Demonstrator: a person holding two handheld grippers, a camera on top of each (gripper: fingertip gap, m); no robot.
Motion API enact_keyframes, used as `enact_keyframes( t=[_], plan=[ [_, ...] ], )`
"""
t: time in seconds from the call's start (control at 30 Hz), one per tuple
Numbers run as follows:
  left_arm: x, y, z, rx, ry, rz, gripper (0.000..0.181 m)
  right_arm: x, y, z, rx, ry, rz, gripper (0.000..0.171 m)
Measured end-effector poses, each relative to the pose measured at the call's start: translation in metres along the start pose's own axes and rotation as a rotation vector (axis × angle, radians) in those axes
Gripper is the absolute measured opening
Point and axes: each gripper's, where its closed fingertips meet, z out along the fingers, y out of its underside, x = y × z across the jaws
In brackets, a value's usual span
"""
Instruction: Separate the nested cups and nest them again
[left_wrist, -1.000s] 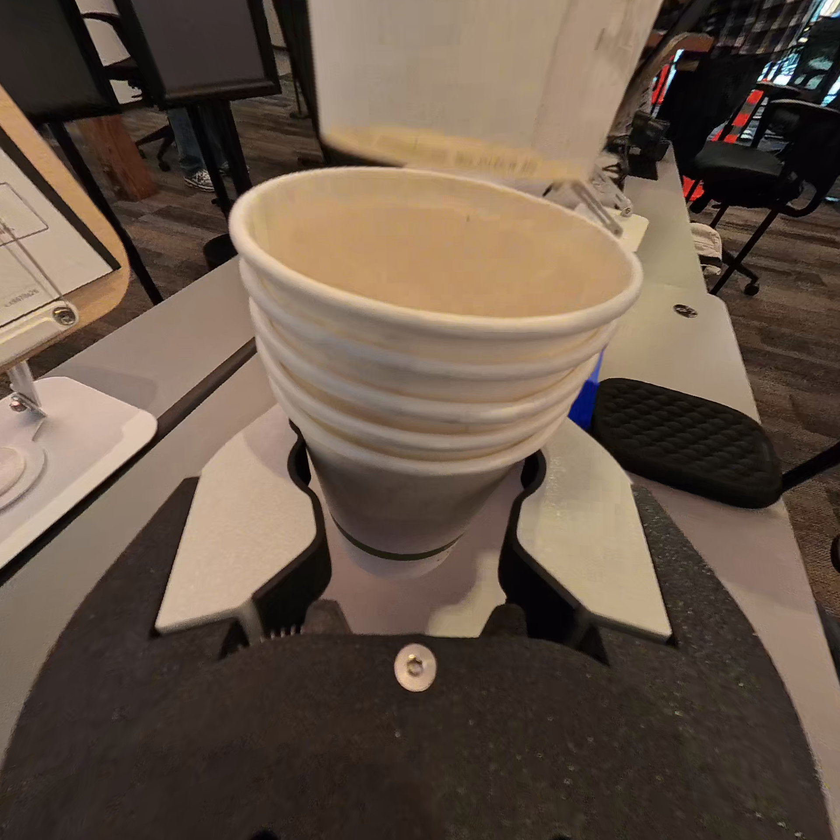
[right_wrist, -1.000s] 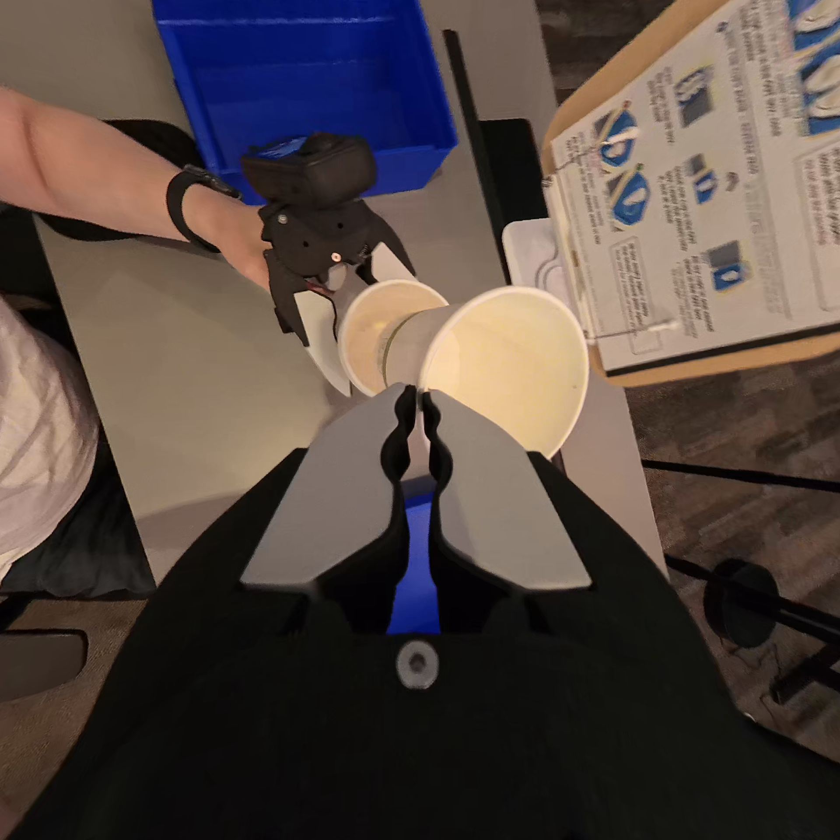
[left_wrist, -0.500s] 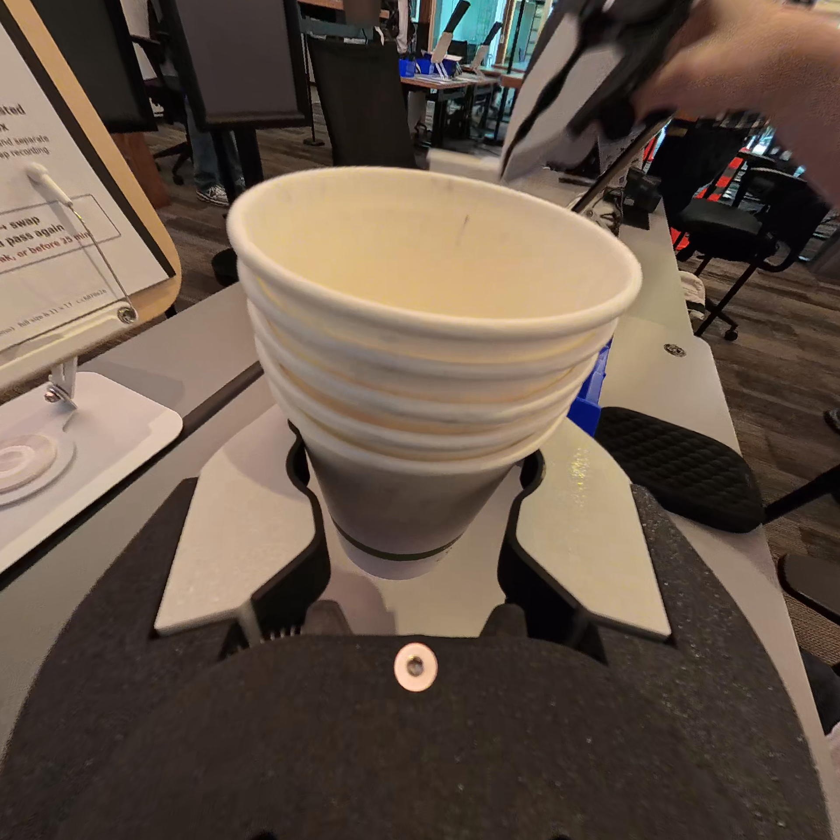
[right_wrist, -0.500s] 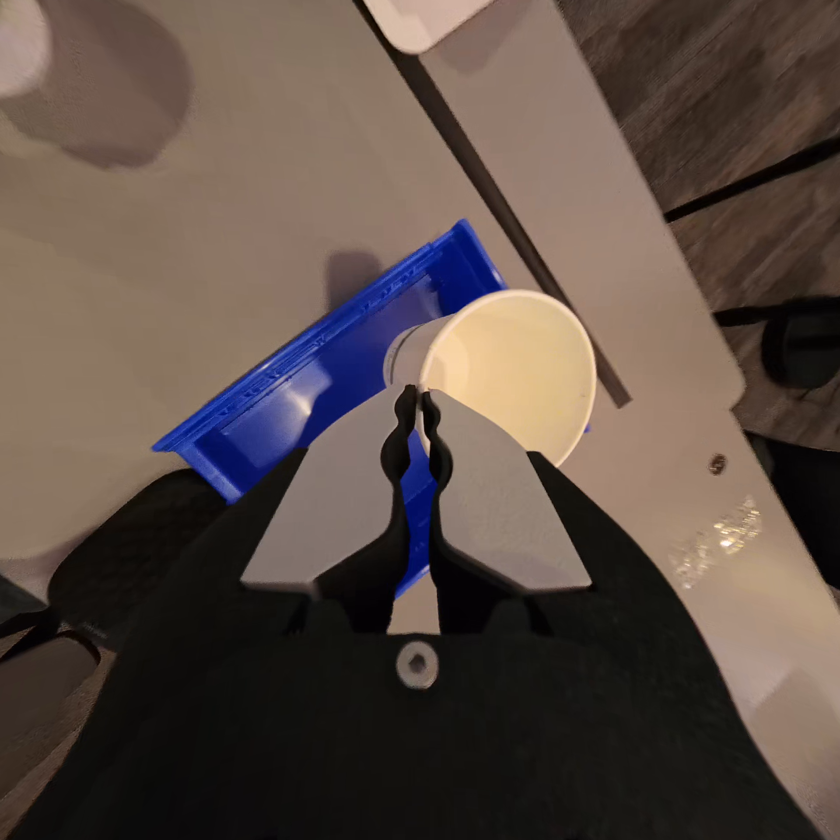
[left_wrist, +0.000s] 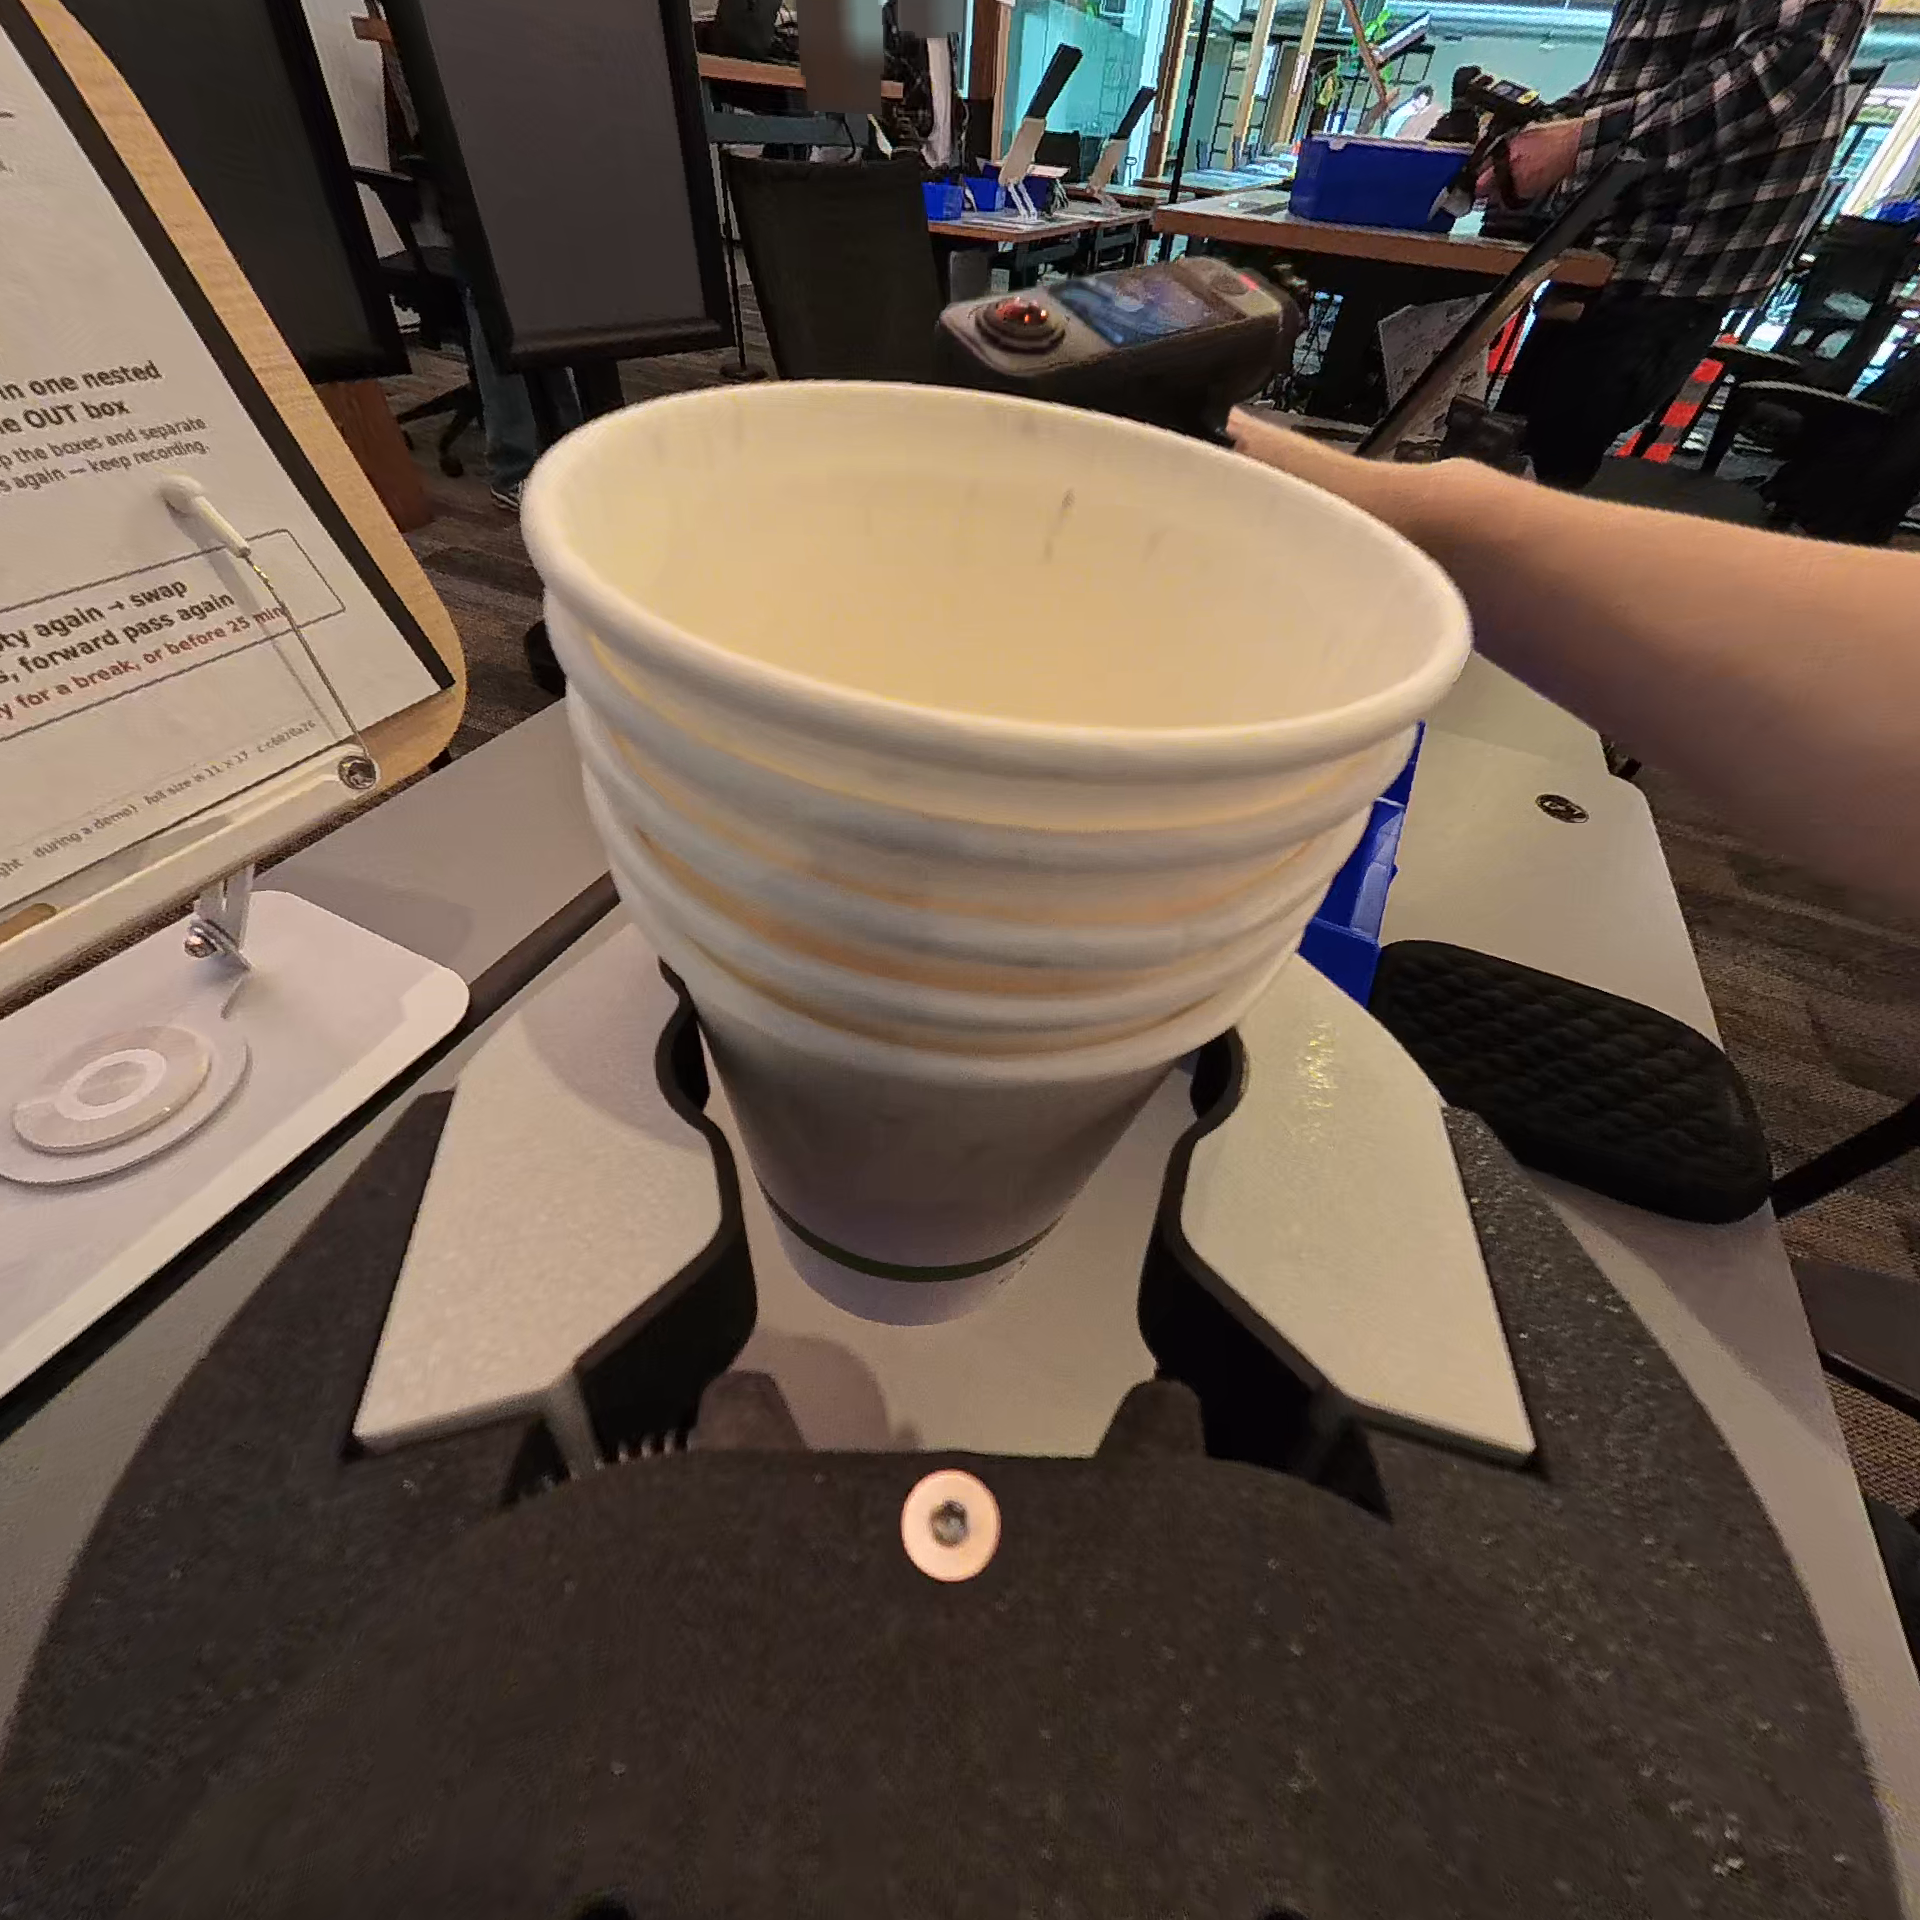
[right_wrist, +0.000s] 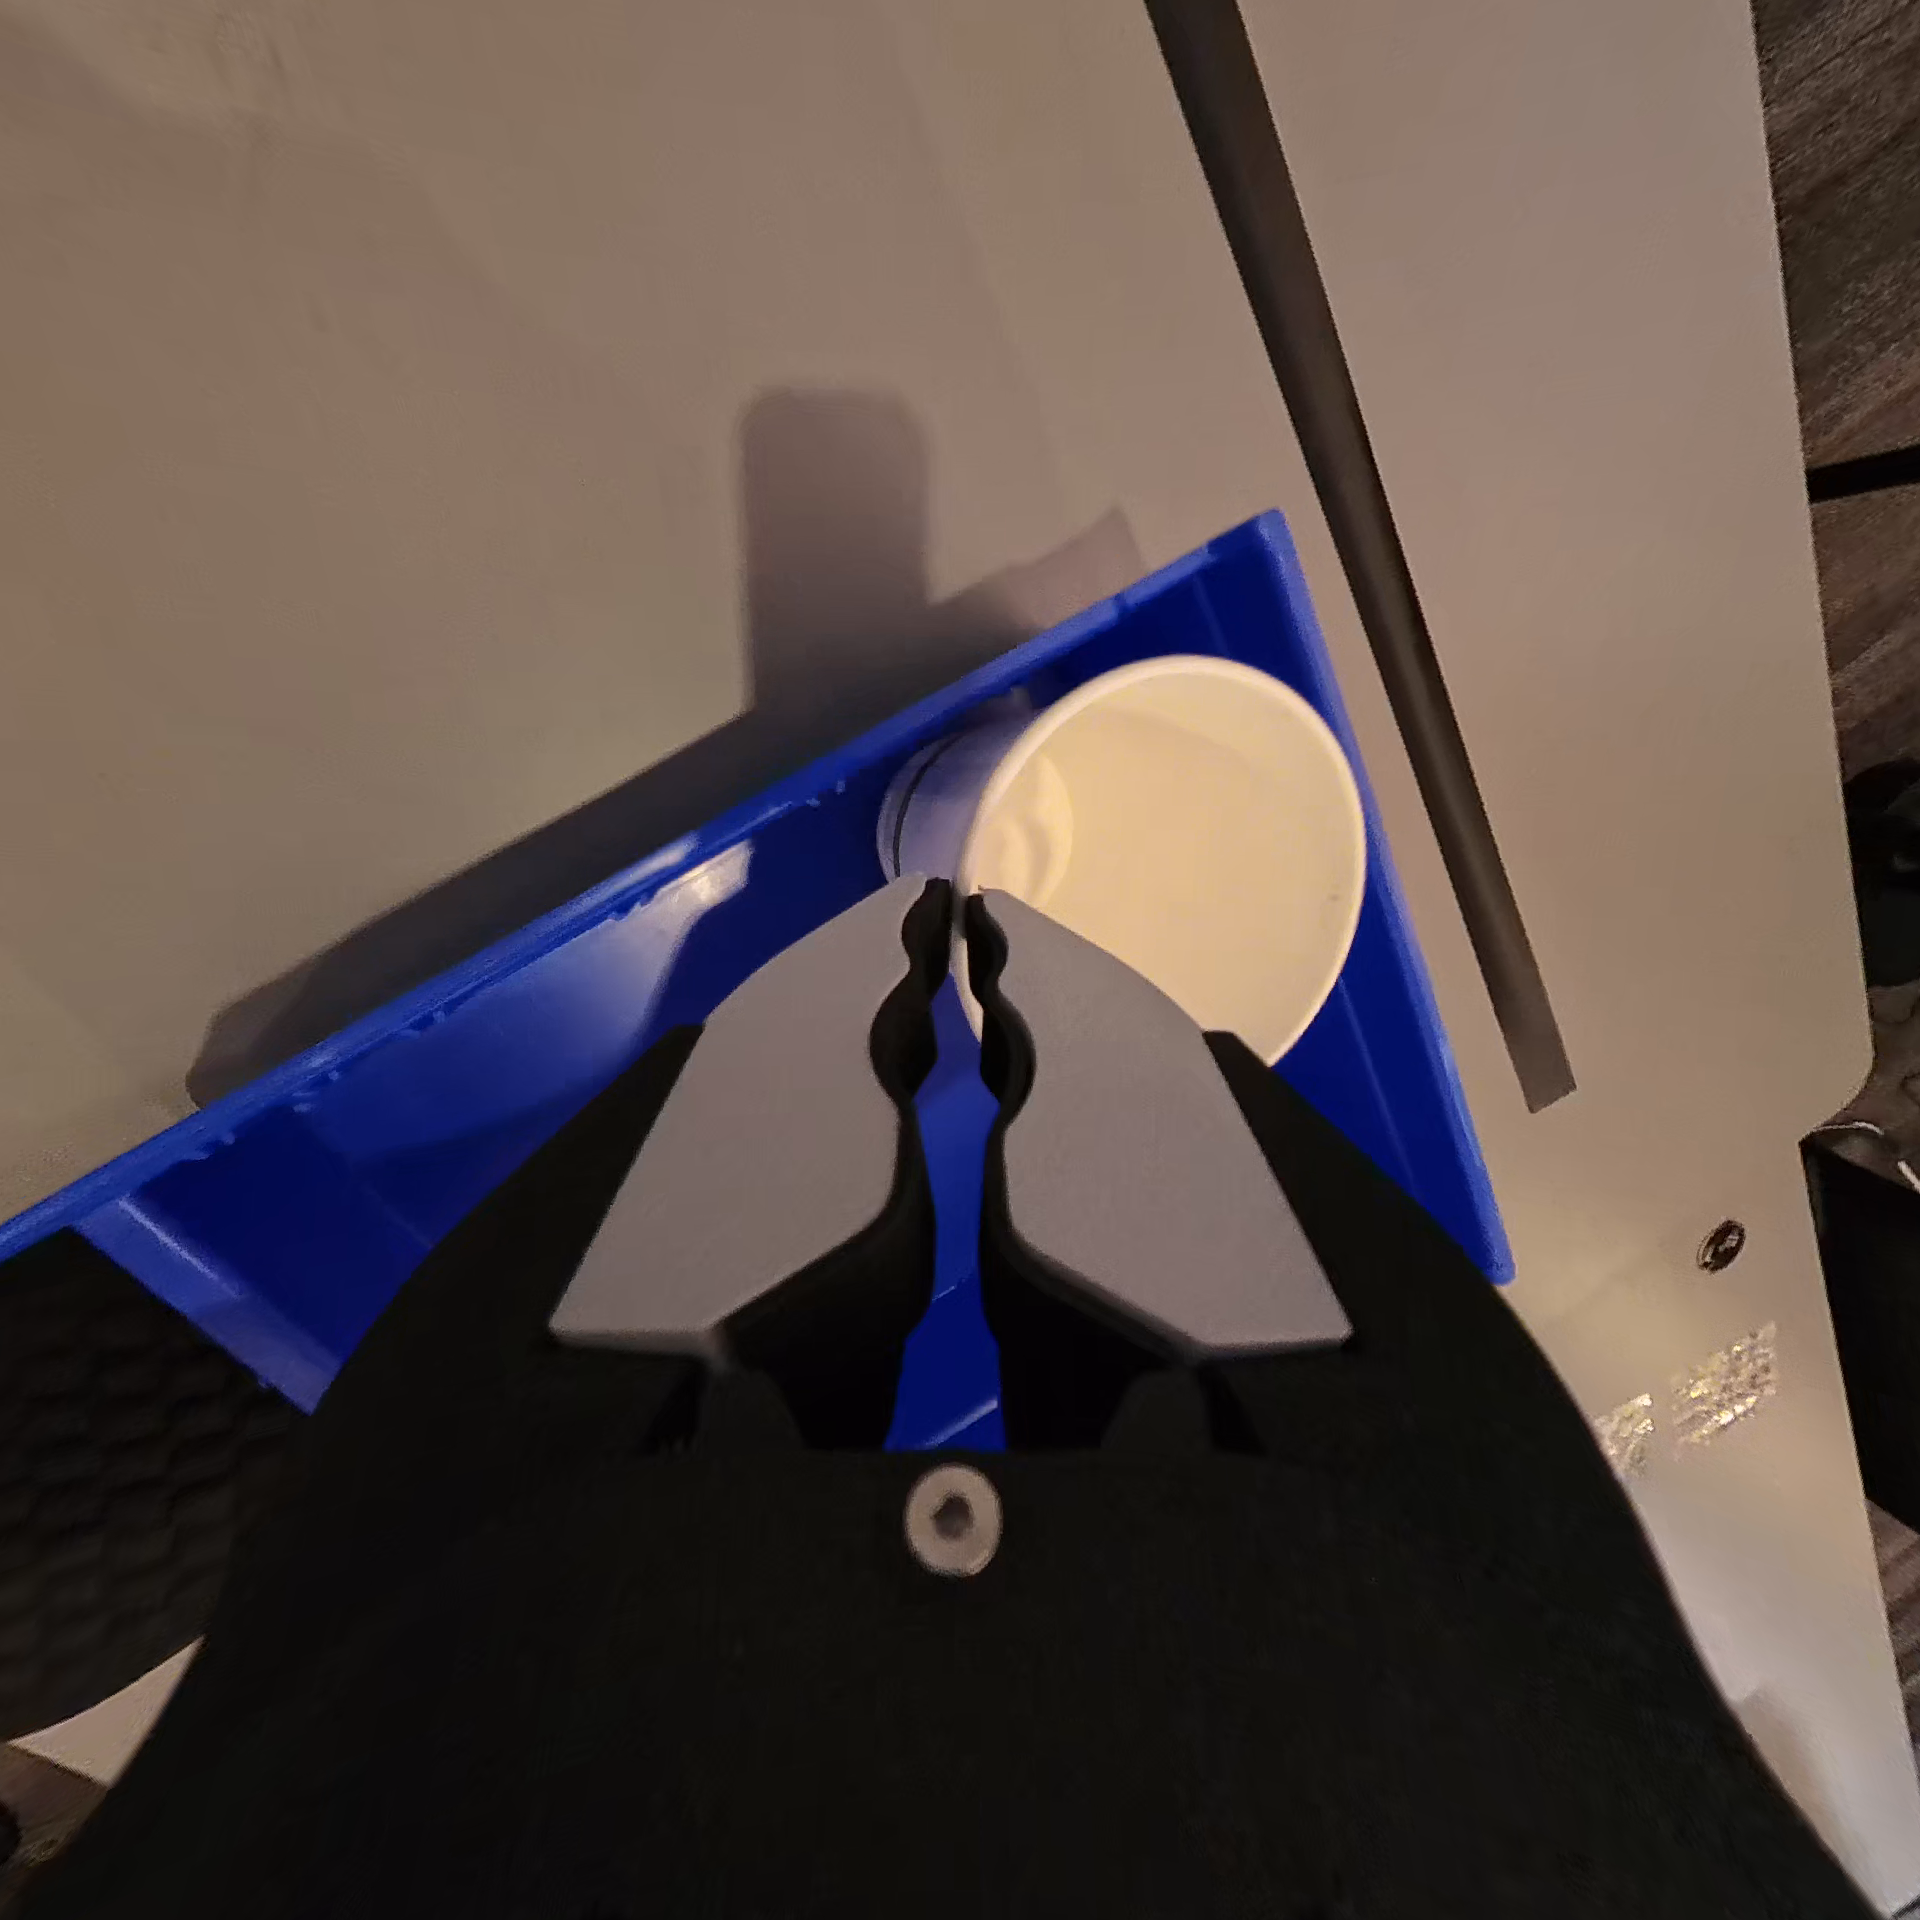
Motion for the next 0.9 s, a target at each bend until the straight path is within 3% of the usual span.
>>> enact_keyframes(
  t=[0.53,0.6,0.67,0.77,0.9],
  plan=[
    [0.007,0.005,0.005,-0.033,0.005,0.028,0.093,0.002,-0.007,0.007,0.051,0.032,-0.032,0.004],
    [0.006,0.006,0.005,-0.036,0.008,0.024,0.093,0.003,-0.008,0.003,0.055,0.048,-0.027,0.016],
    [0.006,0.006,0.005,-0.035,0.007,0.021,0.093,0.007,-0.016,-0.014,0.09,0.102,-0.045,0.025],
    [0.004,0.007,0.006,-0.039,0.006,0.018,0.093,-0.003,-0.055,-0.066,0.252,0.18,-0.132,0.025],
    [0.002,0.014,0.011,-0.062,0.007,0.011,0.093,-0.075,-0.123,-0.143,0.459,0.049,-0.316,0.02]
  ],
)
